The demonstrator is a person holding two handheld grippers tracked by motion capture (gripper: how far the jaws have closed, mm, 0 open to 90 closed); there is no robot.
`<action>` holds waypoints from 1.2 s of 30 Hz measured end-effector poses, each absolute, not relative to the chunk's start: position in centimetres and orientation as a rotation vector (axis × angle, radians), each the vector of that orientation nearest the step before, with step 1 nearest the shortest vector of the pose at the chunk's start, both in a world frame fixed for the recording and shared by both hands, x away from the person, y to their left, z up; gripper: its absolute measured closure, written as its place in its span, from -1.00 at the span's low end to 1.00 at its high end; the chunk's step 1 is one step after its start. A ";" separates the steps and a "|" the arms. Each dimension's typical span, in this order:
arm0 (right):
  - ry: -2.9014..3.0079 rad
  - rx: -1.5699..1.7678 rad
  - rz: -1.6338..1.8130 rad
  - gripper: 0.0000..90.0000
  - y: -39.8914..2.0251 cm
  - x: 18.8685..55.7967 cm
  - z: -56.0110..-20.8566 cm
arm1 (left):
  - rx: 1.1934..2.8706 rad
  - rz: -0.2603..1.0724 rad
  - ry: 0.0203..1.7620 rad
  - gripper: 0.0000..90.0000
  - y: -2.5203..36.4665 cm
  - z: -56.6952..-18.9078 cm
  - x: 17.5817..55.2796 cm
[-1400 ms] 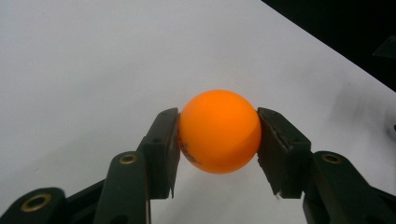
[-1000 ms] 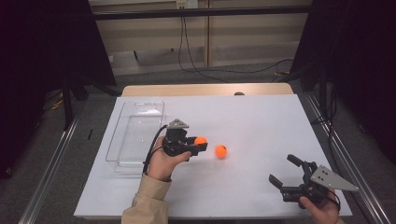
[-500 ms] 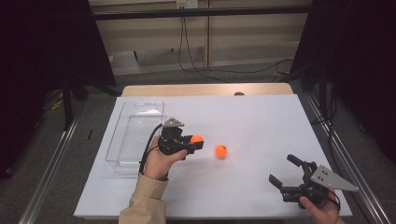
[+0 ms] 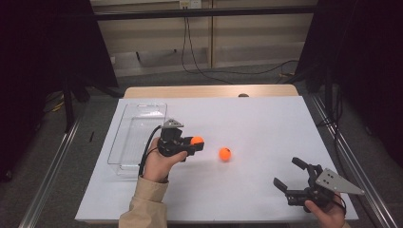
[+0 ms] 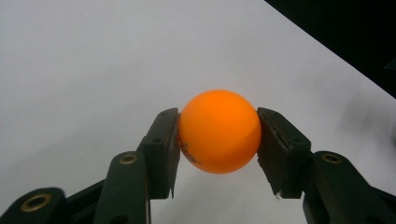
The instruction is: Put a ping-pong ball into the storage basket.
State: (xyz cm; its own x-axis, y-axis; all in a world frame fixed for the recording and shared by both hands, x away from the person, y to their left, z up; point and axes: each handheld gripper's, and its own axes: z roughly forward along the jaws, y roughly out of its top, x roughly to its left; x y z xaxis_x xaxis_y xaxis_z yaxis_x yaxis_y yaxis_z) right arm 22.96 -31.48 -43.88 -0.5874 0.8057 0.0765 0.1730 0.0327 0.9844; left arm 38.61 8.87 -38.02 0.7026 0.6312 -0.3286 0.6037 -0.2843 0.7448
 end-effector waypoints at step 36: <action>1.798 0.990 1.597 -0.94 -31.5 22.9 -43.9 | 1.951 0.055 0.999 0.13 10.9 -37.5 38.9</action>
